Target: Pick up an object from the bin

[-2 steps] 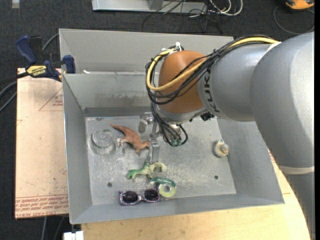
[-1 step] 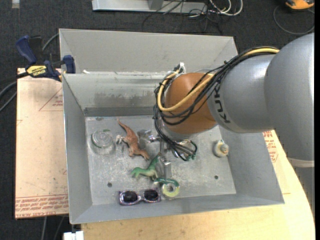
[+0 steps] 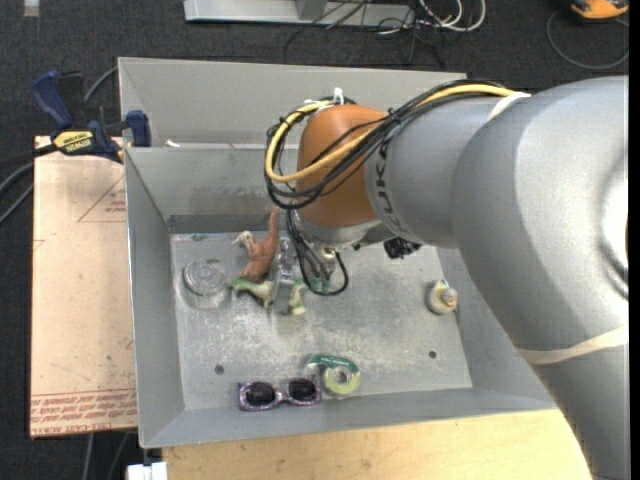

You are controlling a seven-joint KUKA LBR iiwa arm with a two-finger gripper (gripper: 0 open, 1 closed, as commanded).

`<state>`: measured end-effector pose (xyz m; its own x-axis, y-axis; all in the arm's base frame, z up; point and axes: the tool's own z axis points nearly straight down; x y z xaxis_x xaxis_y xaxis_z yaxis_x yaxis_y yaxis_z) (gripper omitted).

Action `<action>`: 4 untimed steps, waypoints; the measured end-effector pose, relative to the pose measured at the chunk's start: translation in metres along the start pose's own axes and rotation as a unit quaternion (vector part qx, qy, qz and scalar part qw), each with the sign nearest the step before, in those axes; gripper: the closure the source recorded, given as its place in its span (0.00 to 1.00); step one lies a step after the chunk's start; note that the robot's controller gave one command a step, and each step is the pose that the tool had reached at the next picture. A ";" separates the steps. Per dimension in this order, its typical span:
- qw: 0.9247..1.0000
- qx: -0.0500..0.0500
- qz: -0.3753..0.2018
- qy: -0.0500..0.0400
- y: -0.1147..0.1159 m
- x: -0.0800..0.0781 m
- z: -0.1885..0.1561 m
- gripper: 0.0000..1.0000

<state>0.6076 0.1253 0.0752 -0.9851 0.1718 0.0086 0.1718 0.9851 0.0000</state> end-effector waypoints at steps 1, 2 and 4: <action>1.000 0.000 0.000 0.000 0.000 0.000 0.000 1.00; 1.000 -0.001 0.000 -0.001 0.000 0.001 -0.005 1.00; 1.000 -0.002 0.000 -0.004 0.000 0.001 -0.045 1.00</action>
Offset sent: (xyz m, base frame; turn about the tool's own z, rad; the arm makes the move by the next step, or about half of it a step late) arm -0.0001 0.0000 0.1084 0.0000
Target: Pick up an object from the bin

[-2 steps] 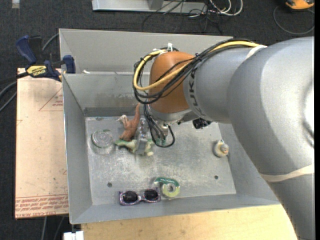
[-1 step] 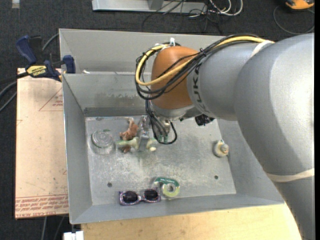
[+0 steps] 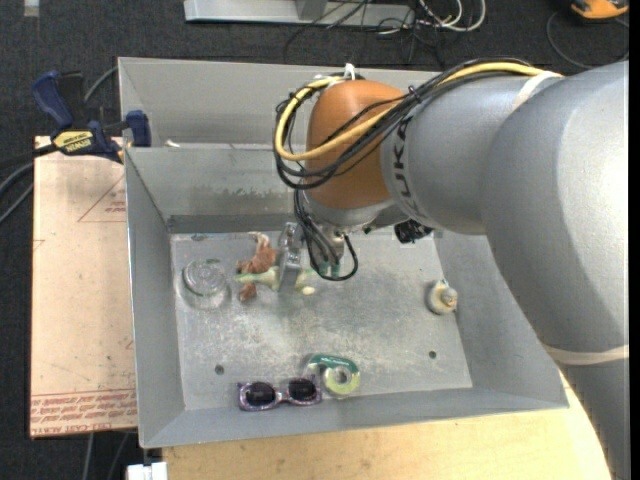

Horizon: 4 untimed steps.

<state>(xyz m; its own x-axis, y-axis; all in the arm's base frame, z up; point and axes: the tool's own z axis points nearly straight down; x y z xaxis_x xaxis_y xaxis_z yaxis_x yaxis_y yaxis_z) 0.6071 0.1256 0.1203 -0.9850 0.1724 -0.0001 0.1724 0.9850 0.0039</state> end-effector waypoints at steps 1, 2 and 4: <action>1.000 -0.001 0.000 -0.002 0.001 -0.001 -0.014 1.00; 1.000 -0.001 0.000 -0.001 0.000 -0.001 -0.019 1.00; 1.000 0.000 -0.001 0.000 0.000 0.000 -0.032 1.00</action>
Offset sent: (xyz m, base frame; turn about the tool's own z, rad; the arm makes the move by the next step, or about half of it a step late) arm 0.0001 -0.0001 0.0304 0.0000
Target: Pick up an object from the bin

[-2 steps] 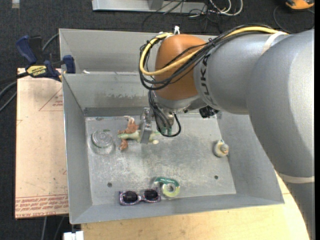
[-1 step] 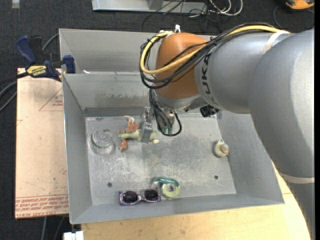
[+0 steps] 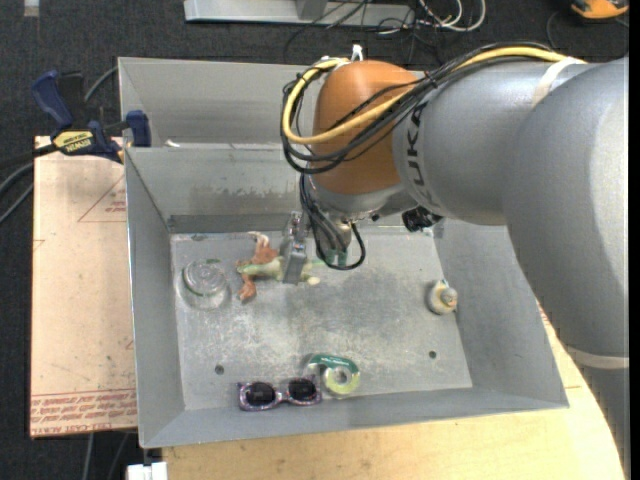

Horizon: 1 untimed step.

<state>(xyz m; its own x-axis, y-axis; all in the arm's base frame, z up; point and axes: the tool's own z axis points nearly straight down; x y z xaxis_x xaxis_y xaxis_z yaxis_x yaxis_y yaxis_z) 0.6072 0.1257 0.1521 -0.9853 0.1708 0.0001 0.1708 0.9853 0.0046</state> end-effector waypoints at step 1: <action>1.000 0.000 0.000 -0.001 0.000 0.000 -0.015 1.00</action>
Offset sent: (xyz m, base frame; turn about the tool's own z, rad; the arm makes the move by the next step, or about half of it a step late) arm -0.0001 0.0001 0.0460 0.0000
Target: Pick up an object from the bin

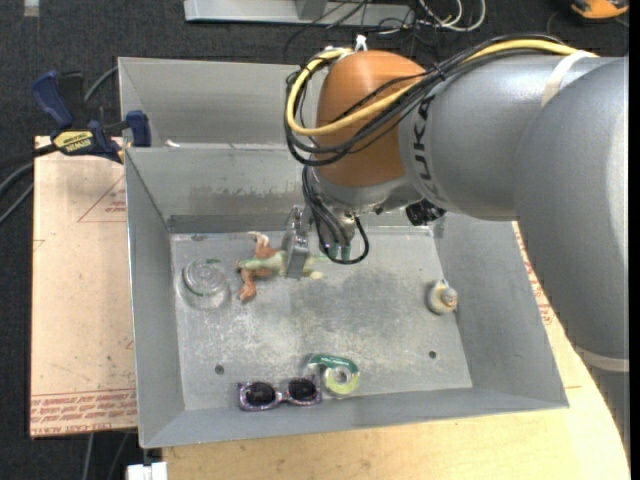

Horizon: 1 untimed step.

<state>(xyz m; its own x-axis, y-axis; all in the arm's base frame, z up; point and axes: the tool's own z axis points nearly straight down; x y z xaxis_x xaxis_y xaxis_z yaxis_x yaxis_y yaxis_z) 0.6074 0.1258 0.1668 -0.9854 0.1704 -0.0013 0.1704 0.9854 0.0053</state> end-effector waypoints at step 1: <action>1.000 0.000 0.000 0.000 0.000 0.000 -0.013 1.00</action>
Offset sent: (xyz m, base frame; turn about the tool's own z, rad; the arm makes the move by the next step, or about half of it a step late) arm 0.0001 0.0000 0.0211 0.0000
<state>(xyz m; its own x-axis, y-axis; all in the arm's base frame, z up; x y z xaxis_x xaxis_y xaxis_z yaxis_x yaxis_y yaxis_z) 0.6076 0.1259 0.1801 -0.9855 0.1697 -0.0019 0.1697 0.9855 0.0058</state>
